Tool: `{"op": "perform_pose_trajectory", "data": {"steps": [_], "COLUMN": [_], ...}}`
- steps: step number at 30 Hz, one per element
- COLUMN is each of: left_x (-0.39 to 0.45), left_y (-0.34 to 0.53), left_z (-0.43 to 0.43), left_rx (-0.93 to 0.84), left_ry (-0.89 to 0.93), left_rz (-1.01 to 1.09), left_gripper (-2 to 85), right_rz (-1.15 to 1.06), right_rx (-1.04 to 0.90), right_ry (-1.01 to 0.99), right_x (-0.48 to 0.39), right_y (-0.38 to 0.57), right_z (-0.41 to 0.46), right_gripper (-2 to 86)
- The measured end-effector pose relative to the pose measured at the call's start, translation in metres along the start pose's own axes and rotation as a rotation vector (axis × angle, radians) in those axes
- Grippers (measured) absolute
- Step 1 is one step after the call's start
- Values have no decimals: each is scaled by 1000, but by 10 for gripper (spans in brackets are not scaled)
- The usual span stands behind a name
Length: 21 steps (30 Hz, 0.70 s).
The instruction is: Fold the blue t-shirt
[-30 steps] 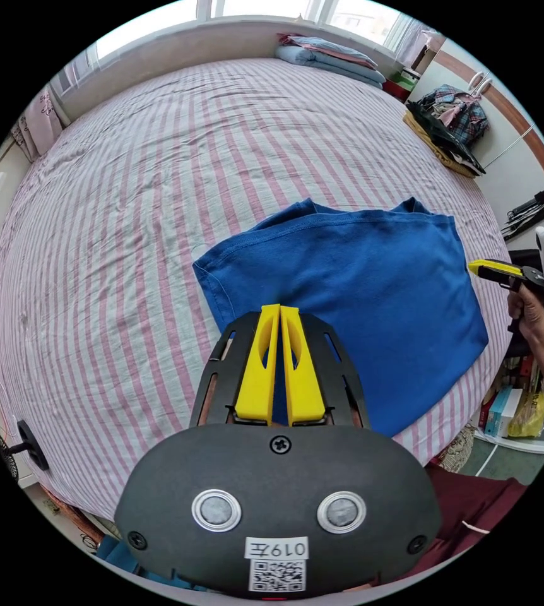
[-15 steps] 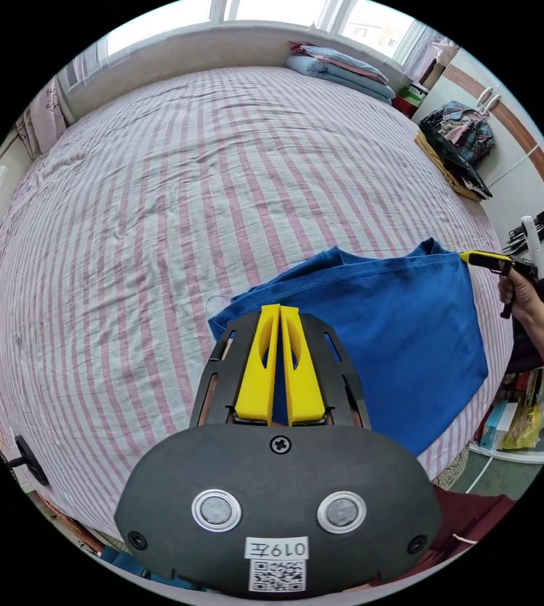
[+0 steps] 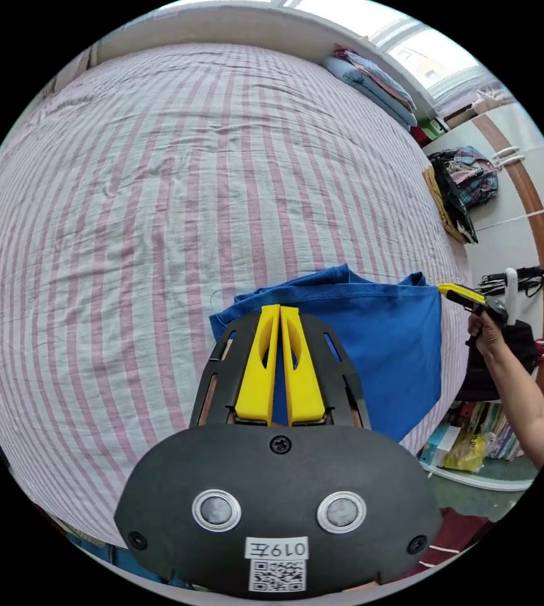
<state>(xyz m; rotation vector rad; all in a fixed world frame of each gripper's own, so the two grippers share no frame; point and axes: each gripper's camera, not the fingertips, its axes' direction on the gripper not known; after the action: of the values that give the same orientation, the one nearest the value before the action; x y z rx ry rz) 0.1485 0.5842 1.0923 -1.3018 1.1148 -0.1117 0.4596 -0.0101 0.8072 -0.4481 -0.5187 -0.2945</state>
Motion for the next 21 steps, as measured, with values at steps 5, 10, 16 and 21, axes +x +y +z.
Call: {"op": "perform_pose_trajectory", "data": {"steps": [5, 10, 16, 21], "left_x": [5, 76, 99, 99], "left_y": [13, 39, 59, 82], "left_z": [-31, -38, -6, -19], "left_rx": [99, 133, -41, -41], "left_ry": [-70, -274, -325, -282], "left_rz": [67, 461, 580, 584], "left_gripper": [7, 7, 6, 6], "right_rz": [-321, -627, -614, -545], "right_rx": [120, 86, -59, -28], "right_ry": [65, 46, 87, 46], "right_x": [-75, -152, -160, -160], "right_y": [-13, -23, -42, -45], "right_z": [-30, -15, 17, 3], "right_gripper": [50, 4, -9, -9]}}
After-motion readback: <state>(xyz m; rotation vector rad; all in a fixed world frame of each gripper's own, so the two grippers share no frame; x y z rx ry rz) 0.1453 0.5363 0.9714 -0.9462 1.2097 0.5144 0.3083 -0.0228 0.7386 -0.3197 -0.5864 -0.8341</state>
